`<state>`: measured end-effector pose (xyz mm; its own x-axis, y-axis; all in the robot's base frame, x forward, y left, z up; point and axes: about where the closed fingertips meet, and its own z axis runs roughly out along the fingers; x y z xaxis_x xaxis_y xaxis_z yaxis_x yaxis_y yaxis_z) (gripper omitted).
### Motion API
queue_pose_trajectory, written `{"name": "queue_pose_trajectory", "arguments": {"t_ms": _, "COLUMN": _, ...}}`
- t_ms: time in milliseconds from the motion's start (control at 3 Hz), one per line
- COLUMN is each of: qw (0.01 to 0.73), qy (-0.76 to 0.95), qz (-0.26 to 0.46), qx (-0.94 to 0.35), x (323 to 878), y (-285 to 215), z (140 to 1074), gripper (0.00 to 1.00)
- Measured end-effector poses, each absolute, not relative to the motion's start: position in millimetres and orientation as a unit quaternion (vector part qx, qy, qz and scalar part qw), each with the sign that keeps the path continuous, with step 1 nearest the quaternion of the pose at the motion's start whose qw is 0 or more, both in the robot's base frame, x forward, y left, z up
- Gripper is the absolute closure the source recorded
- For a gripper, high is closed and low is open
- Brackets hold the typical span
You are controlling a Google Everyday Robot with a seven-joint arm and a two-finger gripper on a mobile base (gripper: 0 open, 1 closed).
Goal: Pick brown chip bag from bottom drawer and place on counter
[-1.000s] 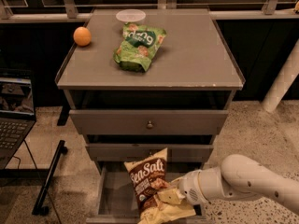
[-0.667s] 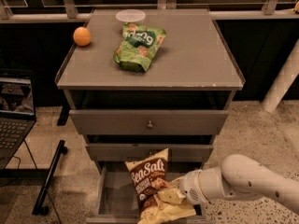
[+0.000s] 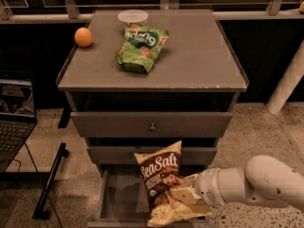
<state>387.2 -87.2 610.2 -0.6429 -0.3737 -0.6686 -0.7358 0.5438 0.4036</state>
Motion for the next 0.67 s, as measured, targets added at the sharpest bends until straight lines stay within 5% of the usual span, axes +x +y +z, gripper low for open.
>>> {"name": "queue_pose_trajectory", "arguments": {"t_ms": 667, "qw": 0.335, "qy": 0.84, "qz": 0.243, "qx": -0.35, "x": 391.5, "y": -118.1, "z": 745.0, "gripper": 1.0}}
